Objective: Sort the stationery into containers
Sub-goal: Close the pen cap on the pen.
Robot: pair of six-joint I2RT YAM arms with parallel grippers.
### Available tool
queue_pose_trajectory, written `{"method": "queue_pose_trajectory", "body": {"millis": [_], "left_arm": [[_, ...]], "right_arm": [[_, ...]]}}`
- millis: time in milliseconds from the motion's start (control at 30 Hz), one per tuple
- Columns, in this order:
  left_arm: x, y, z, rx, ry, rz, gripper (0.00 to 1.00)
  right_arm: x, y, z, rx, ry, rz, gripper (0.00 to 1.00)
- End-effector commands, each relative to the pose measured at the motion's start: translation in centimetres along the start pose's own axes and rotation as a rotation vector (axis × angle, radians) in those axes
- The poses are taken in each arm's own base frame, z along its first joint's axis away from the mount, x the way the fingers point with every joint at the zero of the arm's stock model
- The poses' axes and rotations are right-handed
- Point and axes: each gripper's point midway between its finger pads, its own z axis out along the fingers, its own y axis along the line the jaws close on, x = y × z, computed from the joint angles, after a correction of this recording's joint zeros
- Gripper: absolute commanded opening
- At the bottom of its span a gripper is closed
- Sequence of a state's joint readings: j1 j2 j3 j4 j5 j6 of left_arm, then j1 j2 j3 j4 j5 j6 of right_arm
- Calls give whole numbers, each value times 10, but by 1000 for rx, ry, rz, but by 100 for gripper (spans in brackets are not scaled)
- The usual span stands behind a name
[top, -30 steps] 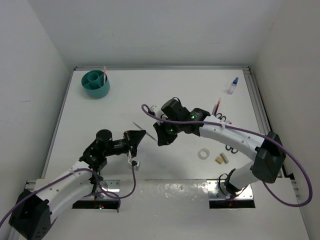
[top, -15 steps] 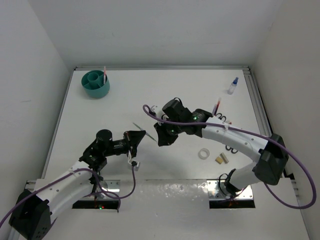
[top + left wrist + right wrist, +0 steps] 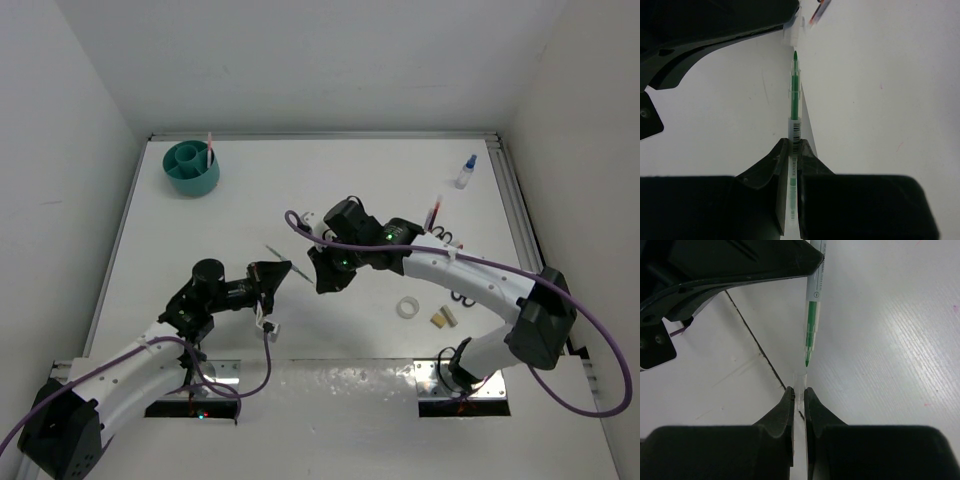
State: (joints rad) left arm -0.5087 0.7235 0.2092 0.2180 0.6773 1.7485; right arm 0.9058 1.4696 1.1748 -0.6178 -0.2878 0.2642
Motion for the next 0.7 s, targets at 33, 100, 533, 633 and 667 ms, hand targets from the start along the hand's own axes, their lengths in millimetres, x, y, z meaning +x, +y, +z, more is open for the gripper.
{"method": "queue_pose_trajectory", "body": {"millis": [33, 100, 533, 633, 667], "left_arm": [[-1, 25, -2, -50, -14, 47, 0], [-2, 24, -1, -49, -22, 46, 0], [-9, 21, 2, -43, -59, 61, 0], [-11, 21, 2, -45, -65, 60, 0], [-11, 20, 2, -43, -69, 60, 0]], "right_arm": [[-3, 2, -3, 4, -10, -18, 0], [-3, 2, -4, 3, -9, -18, 0], [-13, 2, 0, 3, -33, -18, 0], [-17, 2, 1, 1, -44, -22, 0], [-17, 2, 2, 0, -44, -20, 0]]}}
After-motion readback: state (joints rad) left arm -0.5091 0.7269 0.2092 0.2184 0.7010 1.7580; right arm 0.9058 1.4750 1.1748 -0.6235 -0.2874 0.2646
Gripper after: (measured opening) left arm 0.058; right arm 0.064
